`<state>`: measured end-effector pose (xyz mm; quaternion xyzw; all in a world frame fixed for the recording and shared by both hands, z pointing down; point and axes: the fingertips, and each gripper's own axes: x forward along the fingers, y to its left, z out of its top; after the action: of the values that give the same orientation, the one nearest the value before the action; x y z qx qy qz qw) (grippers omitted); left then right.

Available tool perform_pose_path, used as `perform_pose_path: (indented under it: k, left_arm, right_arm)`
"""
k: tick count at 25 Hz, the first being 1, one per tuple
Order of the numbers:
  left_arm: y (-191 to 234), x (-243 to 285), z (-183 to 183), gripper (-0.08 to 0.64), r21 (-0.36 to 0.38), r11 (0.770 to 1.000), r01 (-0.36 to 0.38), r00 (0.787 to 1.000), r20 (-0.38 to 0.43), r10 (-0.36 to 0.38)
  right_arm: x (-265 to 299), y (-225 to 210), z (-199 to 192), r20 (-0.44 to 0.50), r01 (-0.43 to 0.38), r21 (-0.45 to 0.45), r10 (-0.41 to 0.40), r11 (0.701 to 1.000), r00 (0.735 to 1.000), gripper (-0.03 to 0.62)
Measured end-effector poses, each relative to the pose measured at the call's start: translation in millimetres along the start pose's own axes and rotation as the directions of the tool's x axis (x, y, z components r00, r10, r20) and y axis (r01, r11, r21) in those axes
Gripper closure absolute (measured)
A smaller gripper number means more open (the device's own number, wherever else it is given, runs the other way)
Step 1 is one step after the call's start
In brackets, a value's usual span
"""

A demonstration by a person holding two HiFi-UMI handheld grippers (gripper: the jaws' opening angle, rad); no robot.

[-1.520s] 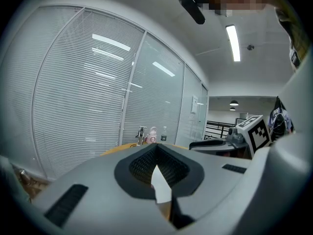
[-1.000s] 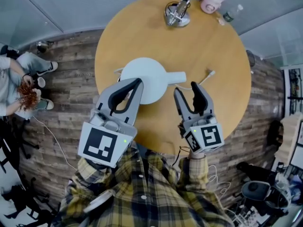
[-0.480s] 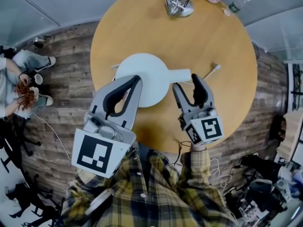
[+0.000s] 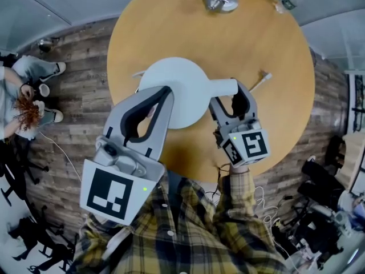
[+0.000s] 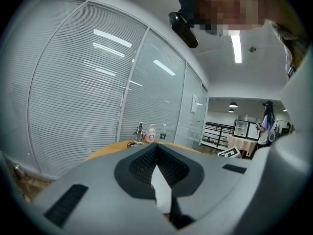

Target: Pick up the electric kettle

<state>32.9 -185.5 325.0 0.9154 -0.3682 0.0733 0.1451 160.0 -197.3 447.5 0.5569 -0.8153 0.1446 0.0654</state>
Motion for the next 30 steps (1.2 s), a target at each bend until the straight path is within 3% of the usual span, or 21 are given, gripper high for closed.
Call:
perform_pose_path:
  k: [21, 25, 30]
  left_arm:
    - [-0.8, -1.2, -0.4, 0.557, 0.011, 1.000, 0.022, 1.000, 0.004, -0.022]
    - [-0.3, -1.6, 0.1, 0.557, 0.007, 1.000, 0.021, 1.000, 0.009, -0.021]
    - [-0.1, -3.7, -0.2, 0.557, 0.006, 1.000, 0.024, 1.000, 0.010, -0.024]
  right_arm:
    - [29.5, -10.5, -2.3, 0.031, -0.016, 0.052, 0.014, 0.999, 0.999, 0.327]
    - [32.1, -9.2, -0.8, 0.042, 0.000, 0.029, -0.002, 1.000, 0.999, 0.359]
    - [34.1, -3.1, 1.6, 0.058, 0.019, -0.011, -0.019, 1.000, 0.998, 0.443]
